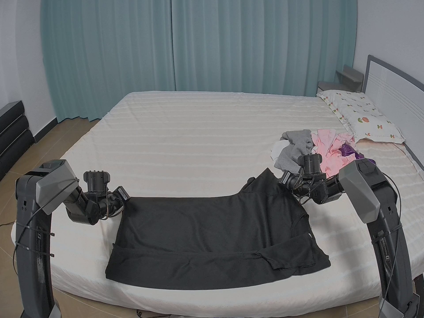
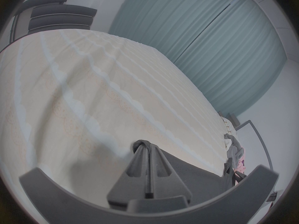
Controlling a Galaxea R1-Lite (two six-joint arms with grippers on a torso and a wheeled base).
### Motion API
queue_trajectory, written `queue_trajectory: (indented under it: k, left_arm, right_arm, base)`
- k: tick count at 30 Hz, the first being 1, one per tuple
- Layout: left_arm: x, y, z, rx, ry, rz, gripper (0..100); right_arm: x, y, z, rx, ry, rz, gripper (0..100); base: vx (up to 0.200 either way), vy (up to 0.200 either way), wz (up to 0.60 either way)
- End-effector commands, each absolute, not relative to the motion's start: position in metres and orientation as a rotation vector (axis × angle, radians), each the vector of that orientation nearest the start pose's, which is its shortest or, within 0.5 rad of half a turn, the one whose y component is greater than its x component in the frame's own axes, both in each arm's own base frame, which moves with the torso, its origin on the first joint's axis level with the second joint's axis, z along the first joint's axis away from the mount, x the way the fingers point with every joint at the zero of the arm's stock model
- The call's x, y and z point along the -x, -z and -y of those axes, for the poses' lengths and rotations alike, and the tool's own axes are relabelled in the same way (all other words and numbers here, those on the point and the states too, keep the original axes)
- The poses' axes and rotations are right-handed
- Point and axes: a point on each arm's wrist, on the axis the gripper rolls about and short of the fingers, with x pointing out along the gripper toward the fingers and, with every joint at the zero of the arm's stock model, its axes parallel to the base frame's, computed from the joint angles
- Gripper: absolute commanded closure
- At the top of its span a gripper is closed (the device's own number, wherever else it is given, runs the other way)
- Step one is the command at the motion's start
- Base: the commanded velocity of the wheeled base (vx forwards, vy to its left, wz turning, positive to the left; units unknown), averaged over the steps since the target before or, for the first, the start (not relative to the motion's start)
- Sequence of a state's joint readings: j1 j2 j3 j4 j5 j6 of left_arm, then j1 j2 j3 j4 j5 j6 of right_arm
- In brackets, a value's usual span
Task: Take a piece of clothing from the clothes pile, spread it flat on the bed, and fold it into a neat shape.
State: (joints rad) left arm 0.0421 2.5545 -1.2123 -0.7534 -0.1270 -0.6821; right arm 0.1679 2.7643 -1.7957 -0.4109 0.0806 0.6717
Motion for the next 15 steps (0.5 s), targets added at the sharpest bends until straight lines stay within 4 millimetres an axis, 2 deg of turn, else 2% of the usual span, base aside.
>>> queue_trajectory:
  k: [1,10,15]
  left_arm:
    - [-0.448,0.042,-0.016,0.712,-0.12,-0.589,100]
    - [-0.448,0.038,-0.016,0.731,-0.126,-0.582,100]
    - [-0.445,0.029,-0.018,0.745,-0.128,-0.569,100]
  right_arm:
    - [-0.519,0.043,-0.087,-0.63,-0.04,-0.617,100]
    - [-0.515,0.03,-0.08,-0.641,-0.028,-0.614,100]
    - [-0.511,0.019,-0.074,-0.658,-0.019,-0.603,100]
  base:
    - [0.0,0.0,0.0]
    - [0.0,0.0,0.0]
    - [0.0,0.0,0.0]
